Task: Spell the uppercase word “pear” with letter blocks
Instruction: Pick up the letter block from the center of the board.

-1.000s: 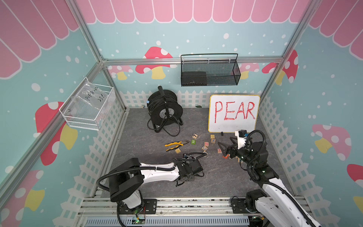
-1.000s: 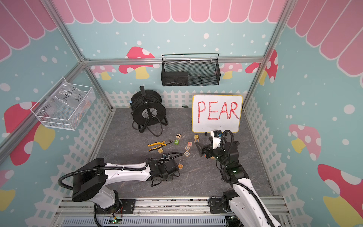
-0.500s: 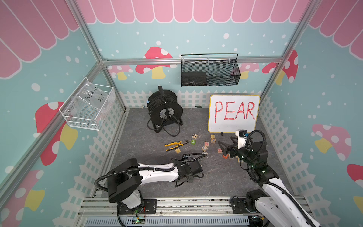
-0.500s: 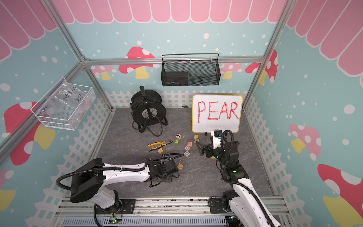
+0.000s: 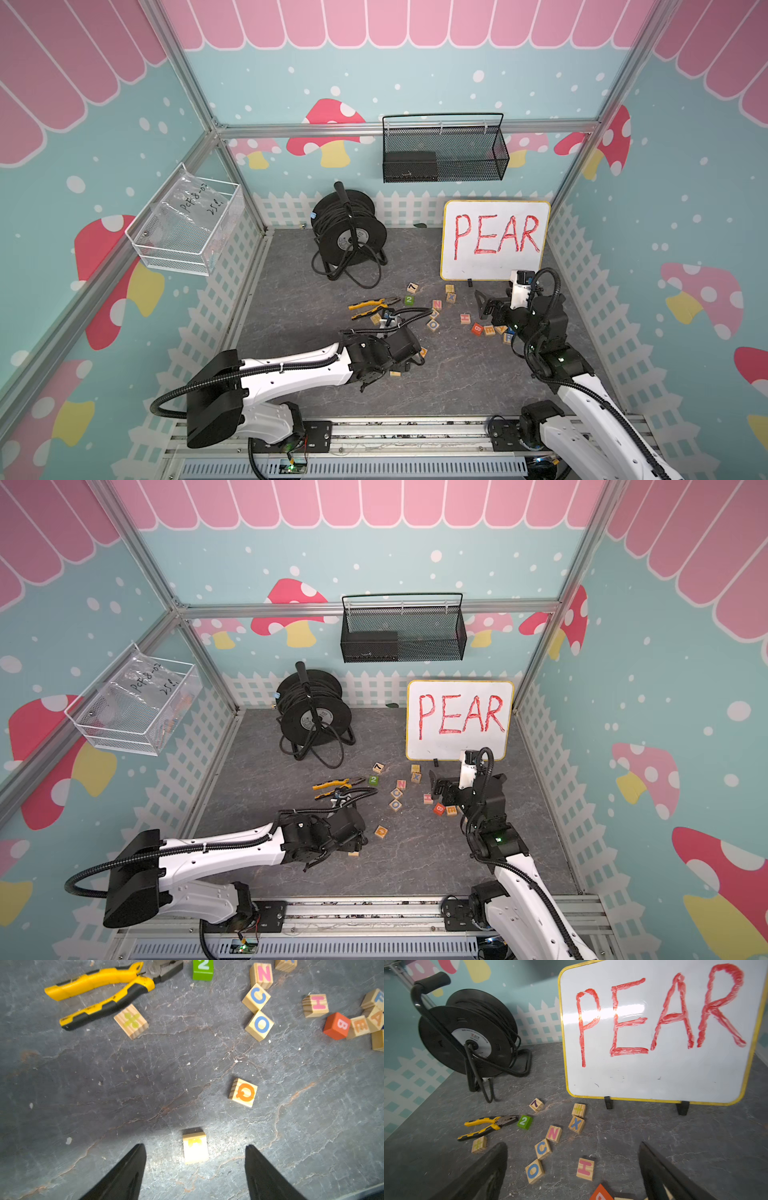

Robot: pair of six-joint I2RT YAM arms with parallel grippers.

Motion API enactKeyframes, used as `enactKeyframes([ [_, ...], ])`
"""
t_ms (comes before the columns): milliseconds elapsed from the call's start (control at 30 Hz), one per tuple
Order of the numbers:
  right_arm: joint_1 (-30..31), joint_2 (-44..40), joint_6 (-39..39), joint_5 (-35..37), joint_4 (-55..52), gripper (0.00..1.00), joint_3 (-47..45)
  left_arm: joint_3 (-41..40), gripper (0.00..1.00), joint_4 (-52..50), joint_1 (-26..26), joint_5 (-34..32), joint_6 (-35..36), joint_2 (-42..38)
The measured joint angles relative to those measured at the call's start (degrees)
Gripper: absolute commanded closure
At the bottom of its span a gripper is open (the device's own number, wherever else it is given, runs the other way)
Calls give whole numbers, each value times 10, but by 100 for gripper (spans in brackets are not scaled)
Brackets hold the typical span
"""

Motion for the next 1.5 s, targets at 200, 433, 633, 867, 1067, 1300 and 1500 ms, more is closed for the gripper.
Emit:
enactKeyframes([
  [200, 0, 5, 28, 118, -65, 1, 29, 0, 22, 57, 5, 5, 80, 0],
  [433, 0, -16, 53, 245, -132, 1, 58, 45, 21, 121, 5, 37, 201, 52],
  [633, -1, -27, 62, 318, -170, 0, 82, 144, 21, 176, 5, 94, 297, 152],
  [867, -9, -43, 77, 386, -216, 0, 97, 272, 22, 205, 5, 173, 384, 281],
  [1067, -17, -39, 96, 432, -258, 1, 127, 389, 24, 180, 5, 228, 457, 382],
  [1300, -19, -93, 98, 456, -278, 1, 128, 531, 26, 124, 5, 263, 531, 488],
  [1500, -19, -130, 95, 456, -288, 1, 128, 574, 29, 92, 8, 270, 569, 535],
])
